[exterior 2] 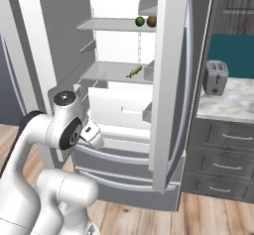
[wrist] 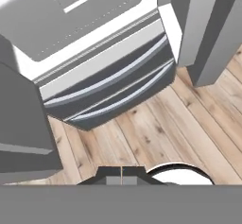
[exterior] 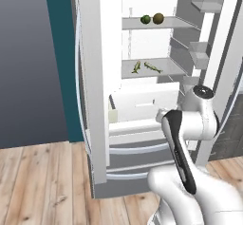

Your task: Gather the potato and avocado from the fridge and place them on a tray on the dining counter. Then gather the fishs from the fridge and place them on the other tray.

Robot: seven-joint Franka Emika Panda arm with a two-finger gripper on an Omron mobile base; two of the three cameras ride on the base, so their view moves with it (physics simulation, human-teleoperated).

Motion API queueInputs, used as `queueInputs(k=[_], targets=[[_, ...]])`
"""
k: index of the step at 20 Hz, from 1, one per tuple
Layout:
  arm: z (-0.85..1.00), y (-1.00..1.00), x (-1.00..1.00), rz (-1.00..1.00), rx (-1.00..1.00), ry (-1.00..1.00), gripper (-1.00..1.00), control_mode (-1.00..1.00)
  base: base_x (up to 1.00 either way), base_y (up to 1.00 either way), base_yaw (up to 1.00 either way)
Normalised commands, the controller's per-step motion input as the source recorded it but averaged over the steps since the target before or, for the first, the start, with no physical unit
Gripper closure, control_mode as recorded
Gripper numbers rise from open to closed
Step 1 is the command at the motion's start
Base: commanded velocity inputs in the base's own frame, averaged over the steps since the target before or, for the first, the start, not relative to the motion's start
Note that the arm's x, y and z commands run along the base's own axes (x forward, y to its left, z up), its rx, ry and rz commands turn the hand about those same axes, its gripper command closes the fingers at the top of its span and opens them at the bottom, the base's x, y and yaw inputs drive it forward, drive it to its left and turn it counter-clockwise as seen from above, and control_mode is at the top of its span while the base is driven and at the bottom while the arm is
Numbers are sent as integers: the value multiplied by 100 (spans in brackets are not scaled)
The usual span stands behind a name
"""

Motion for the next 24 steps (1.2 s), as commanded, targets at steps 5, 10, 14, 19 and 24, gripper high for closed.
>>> queueInputs(k=[5, 10, 14, 19, 24], targets=[[-26, 54, -30, 8, -20, 8, -100, -100, 0, 0, 0], [-18, 16, -14, 7, -9, 8, -100, -100, 0, 0, 0], [-1, -1, -6, 9, 0, 1, -100, -100, 0, 0, 0], [-1, -10, 0, 8, 2, 0, -100, -100, 0, 0, 0], [0, -9, -3, 14, 3, 0, -100, -100, 0, 0, 0]])
